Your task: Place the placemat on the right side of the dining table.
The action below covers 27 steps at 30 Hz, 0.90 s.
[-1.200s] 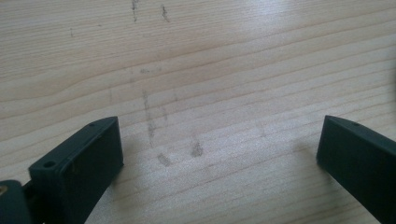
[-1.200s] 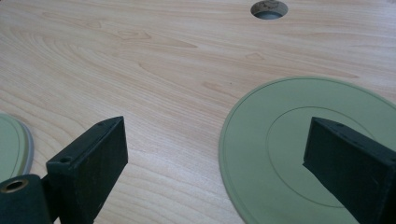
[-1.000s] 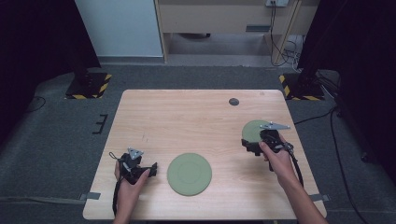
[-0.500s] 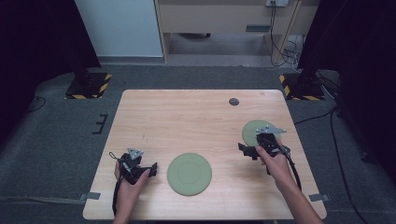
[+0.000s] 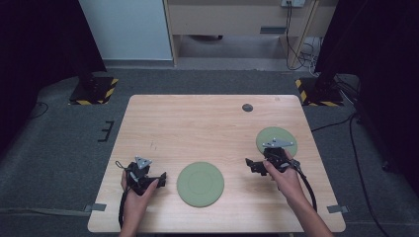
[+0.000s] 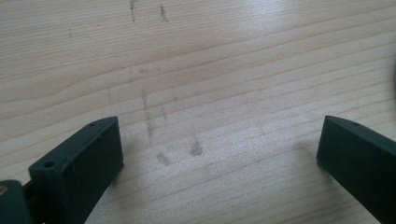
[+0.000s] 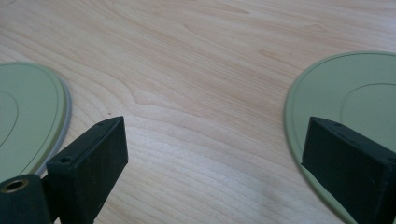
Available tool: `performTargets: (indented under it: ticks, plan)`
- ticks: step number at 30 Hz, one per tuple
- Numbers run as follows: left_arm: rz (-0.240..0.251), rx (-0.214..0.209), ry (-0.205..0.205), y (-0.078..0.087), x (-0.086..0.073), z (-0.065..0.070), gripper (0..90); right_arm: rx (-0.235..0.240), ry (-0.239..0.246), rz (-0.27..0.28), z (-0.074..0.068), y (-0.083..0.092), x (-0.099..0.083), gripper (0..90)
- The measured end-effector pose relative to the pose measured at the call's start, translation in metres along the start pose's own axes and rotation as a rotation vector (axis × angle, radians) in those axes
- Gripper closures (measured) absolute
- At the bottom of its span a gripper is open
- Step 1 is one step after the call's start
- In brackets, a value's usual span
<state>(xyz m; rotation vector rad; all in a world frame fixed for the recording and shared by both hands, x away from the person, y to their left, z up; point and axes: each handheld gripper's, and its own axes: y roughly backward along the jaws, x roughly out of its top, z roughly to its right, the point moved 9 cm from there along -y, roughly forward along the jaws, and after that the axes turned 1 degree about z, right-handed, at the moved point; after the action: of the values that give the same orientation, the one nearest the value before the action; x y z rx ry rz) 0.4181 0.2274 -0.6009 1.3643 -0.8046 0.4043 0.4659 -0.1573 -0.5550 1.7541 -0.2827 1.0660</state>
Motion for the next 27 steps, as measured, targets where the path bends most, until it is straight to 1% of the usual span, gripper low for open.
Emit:
performTargets:
  ticks: [3, 5, 11, 17, 20, 22, 27]
  plan:
    - [0.0, 0.0, -0.001, 0.0, 0.0, 0.0, 0.0, 0.002, 0.004, -0.011, -0.004, -0.004, -0.002, 7.0]
    - [0.0, -0.002, -0.002, 0.0, 0.0, 0.0, 0.0, 0.002, 0.019, -0.025, -0.007, -0.006, -0.004, 7.0]
    - [-0.001, -0.003, -0.003, 0.0, 0.0, 0.0, 0.0, 0.002, 0.032, -0.039, -0.011, -0.009, -0.007, 7.0]
    - [-0.001, -0.004, -0.004, 0.0, 0.0, 0.0, 0.0, 0.009, 0.029, -0.054, -0.017, -0.011, -0.011, 7.0]
    - [-0.001, -0.004, -0.004, 0.0, 0.0, 0.0, 0.0, 0.012, 0.042, -0.068, -0.022, -0.013, -0.013, 7.0]
    - [-0.001, -0.004, -0.005, 0.0, 0.0, 0.0, 0.0, 0.015, 0.045, -0.064, -0.026, -0.014, -0.014, 7.5]
    - [-0.001, -0.005, -0.005, 0.0, 0.0, 0.0, 0.0, 0.015, 0.035, -0.07, -0.031, -0.019, -0.017, 7.7]
